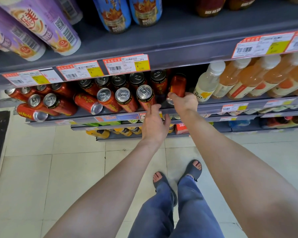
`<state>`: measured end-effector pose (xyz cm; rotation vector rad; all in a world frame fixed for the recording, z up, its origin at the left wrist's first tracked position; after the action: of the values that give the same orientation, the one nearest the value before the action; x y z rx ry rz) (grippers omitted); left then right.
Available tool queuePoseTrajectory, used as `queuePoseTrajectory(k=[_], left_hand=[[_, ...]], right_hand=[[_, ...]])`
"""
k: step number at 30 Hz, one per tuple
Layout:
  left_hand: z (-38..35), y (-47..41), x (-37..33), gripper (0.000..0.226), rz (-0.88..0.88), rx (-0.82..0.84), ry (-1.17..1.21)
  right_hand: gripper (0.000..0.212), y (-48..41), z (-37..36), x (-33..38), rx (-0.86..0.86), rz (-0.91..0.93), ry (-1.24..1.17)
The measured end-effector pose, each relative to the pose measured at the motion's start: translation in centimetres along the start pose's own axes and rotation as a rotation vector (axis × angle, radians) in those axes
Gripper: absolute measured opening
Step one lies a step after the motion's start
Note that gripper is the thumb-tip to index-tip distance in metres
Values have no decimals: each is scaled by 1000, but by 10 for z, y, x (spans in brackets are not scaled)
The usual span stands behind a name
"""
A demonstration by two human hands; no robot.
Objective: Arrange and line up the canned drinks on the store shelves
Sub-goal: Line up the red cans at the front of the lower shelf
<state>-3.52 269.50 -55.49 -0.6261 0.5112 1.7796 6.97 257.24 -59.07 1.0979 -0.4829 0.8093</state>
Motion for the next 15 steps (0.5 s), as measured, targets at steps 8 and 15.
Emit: queuePoseTrajectory(k=[8,15], left_hand=[[-11,-18,-6,48,-20,-6,59],[-25,-37,-11,50,-8,41,175]], right_hand=[[33,4,3,-7,98,100,-64],[32,9,3,-12,137,220,-64]])
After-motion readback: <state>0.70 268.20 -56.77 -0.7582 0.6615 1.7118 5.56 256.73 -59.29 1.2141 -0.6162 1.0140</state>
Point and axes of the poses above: each hand's wrist, its own y-axis away from the middle knuckle, its own z-axis out of the back of the hand, x = y × z, the point moved 6 cm from there along -y, towards the middle knuckle, and after that the axes turned 8 degrees about -z, right-handed, at the moved point
